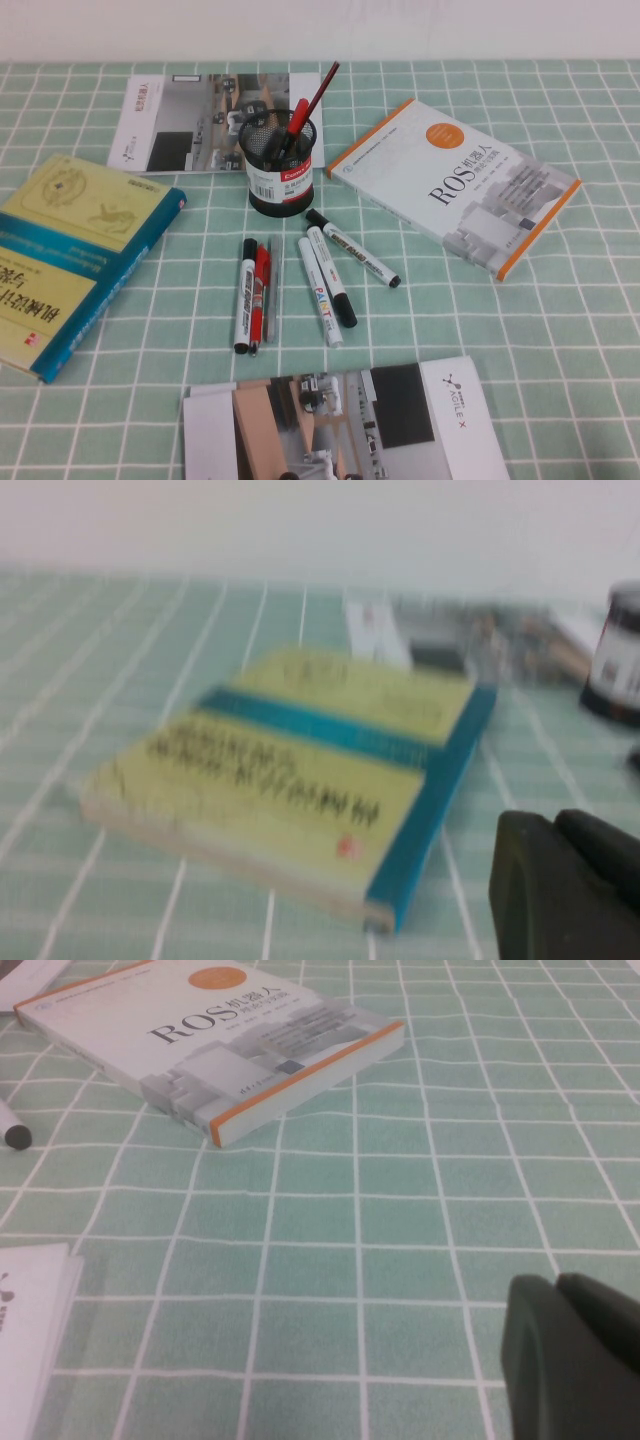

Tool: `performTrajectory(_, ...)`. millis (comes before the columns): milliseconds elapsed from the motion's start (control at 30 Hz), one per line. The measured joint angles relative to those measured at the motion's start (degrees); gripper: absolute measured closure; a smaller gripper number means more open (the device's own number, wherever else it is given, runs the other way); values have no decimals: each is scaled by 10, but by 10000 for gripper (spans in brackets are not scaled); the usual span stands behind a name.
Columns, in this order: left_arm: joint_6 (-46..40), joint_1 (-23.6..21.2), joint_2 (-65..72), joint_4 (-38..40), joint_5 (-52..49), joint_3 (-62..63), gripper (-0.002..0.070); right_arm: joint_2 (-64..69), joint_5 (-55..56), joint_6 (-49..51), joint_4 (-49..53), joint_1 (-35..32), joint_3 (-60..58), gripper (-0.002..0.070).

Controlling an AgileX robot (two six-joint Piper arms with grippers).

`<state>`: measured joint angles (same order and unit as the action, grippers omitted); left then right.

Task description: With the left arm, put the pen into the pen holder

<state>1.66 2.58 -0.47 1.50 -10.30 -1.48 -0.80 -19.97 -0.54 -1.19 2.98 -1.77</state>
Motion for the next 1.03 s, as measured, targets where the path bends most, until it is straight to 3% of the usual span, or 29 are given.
performTrajectory(200, 42, 0, 0, -33, -99, -1, 675, 0, 0, 0, 0, 0, 0, 696)
performTrajectory(1033, 48, 0, 0, -46, -112, 1, 675, 0, 0, 0, 0, 0, 0, 696)
